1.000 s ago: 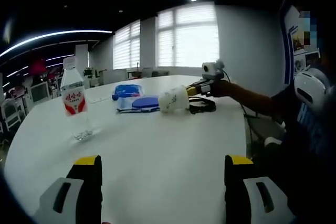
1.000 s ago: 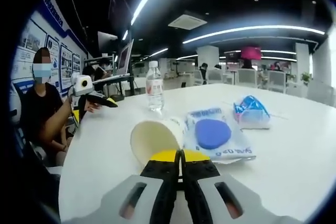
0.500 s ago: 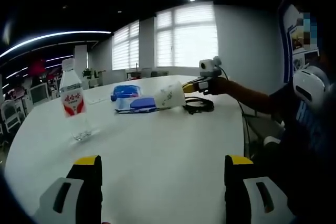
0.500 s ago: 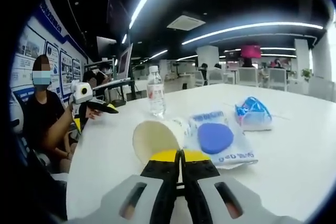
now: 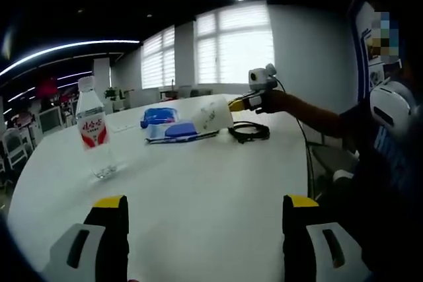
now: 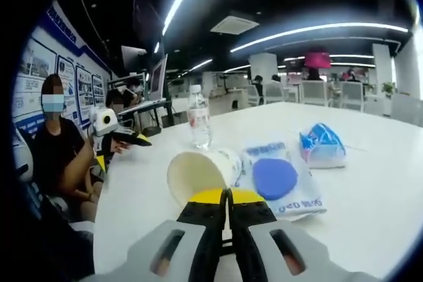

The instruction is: Arrange the tabletop items into an orderly group along one side of the table until the central work area is clear of visible clutter.

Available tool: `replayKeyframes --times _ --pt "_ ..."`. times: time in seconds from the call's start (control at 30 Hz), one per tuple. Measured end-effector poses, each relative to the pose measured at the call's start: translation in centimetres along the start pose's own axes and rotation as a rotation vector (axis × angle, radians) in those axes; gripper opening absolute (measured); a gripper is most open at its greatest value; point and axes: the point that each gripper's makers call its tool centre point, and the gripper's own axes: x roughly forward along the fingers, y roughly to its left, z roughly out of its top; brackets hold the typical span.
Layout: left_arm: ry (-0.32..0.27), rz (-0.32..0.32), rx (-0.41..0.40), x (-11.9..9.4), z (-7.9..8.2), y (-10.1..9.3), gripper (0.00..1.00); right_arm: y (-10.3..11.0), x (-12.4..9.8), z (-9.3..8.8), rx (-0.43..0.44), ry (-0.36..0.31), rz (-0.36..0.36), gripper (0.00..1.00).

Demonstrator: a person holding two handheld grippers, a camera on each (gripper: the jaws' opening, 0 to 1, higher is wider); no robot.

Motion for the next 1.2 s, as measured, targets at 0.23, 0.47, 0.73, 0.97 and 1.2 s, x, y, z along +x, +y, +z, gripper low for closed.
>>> replayKeyframes --times 0.23,0.47,0.73,0.97,1.2 --pt "-0.007 0.006 -0.006 -0.2 0.1 0.1 0.97 0.6 0.3 0.1 -0.012 0.009 0.002 0.0" --pt "-0.009 0.017 -0.011 -0.6 0.3 0.3 0.98 -0.2 0.2 0.6 -0.004 0.015 0.009 0.0" --pt "-0.004 0.022 -0.015 -0.8 0.1 0.2 0.99 -0.2 0.8 1.4 -0.001 0.023 0.027 0.0" --pt "-0.009 0.023 -0.009 -1.2 0.0 0.1 0.99 0.0 1.6 2.0 -0.017 0.041 0.04 0.0" --pt "-0.012 0.034 -0.014 -1.7 -0.2 0.3 0.99 0.5 2.0 2.2 -0.022 0.053 0.047 0.0"
